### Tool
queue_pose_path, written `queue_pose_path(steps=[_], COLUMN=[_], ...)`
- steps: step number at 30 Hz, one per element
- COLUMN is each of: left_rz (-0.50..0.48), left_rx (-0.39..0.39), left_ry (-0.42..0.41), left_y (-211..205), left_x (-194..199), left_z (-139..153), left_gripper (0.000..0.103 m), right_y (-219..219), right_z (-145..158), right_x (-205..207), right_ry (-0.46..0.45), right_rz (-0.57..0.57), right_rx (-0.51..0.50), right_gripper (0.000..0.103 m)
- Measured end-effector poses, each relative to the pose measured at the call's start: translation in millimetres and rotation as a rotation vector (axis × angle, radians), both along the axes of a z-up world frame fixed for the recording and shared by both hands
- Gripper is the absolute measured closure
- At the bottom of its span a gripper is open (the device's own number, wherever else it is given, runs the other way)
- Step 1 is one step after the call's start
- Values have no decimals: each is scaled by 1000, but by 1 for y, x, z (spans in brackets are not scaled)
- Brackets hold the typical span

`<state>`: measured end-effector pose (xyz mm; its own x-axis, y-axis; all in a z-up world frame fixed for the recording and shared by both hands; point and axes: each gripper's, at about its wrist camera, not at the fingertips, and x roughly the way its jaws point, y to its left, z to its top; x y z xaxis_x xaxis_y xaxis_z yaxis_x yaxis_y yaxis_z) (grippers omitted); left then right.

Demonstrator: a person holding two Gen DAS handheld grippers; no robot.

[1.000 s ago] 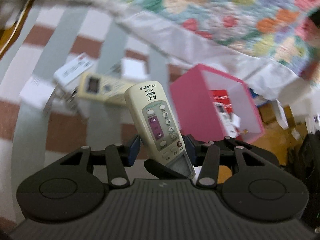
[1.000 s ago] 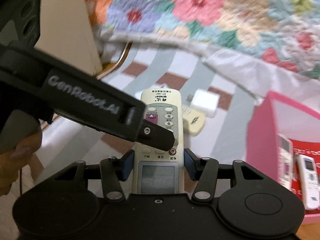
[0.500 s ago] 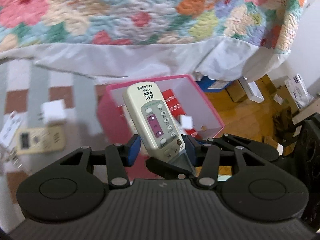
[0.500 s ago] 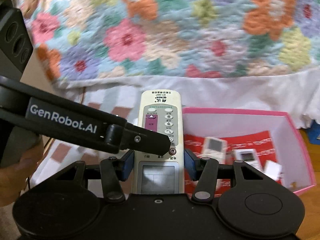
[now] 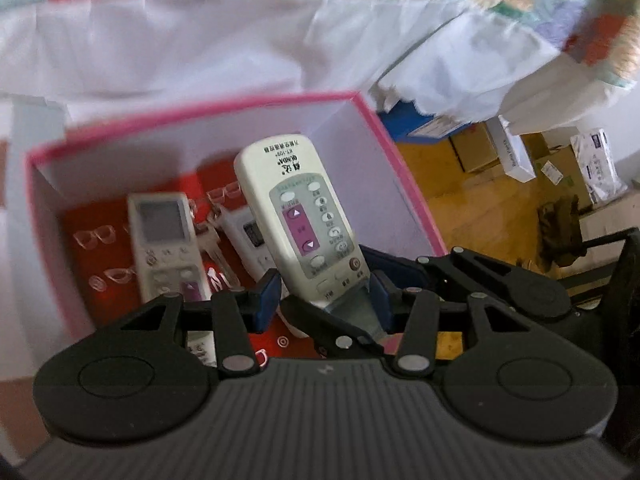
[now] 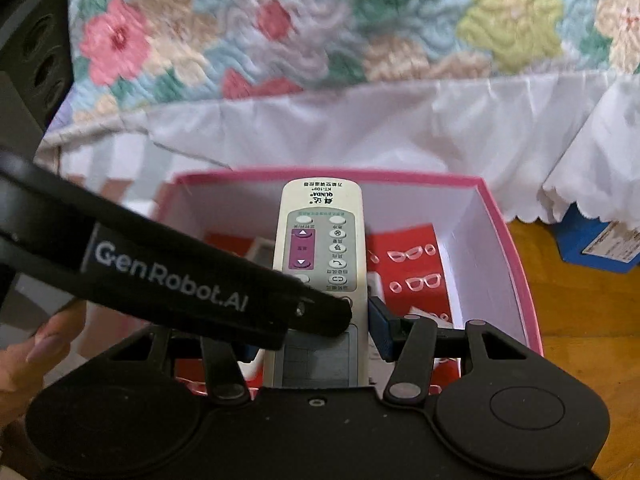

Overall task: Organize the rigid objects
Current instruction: 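Carry the cream remote with the left gripper into the pink box and open, then lower the left gripper onto the large white charger and close on it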

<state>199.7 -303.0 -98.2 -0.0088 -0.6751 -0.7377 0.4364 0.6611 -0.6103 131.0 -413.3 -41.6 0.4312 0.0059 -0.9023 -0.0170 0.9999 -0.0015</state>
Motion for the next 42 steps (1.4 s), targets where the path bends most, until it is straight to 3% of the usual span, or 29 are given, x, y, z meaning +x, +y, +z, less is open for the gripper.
queue_pose_path(steps=[5,8,11,13,17,25,30,36,42], left_rz=[-8,-4,-5,-15,-38,-114,-104,-28,67], left_rx=[23,29,53,48,70,148,171,179,258], left_ry=[40,41,1,-15,-64,-239,-289,-320,-337], left_y=[-18,-24,-20,-10,13,76,124,186,251], left_x=[1,1,1,1,0,-23,-40,-50,-38], left_z=[-28,-34,-28,-19,3,67,98,110,93], left_gripper=[57,50,45,44,44,44,44,44,44], right_y=[-3,-8,-16,-16,-3,60,99,143,192], right_z=[-22,-33,-30,-21,-2,55,78,82,65], right_x=[0,3,0,-7,-21,-52,-59,-56,-42], right_ry=[53,72,54,29,-9,-120,-153,-146,-128], right_rz=[28,2,-50,-62,-50,63,141,245,357], right_rx=[-64,-126,-102,-59,-67,11,95,162,245], right_gripper=[45,45,44,42,41,40,40,40,40])
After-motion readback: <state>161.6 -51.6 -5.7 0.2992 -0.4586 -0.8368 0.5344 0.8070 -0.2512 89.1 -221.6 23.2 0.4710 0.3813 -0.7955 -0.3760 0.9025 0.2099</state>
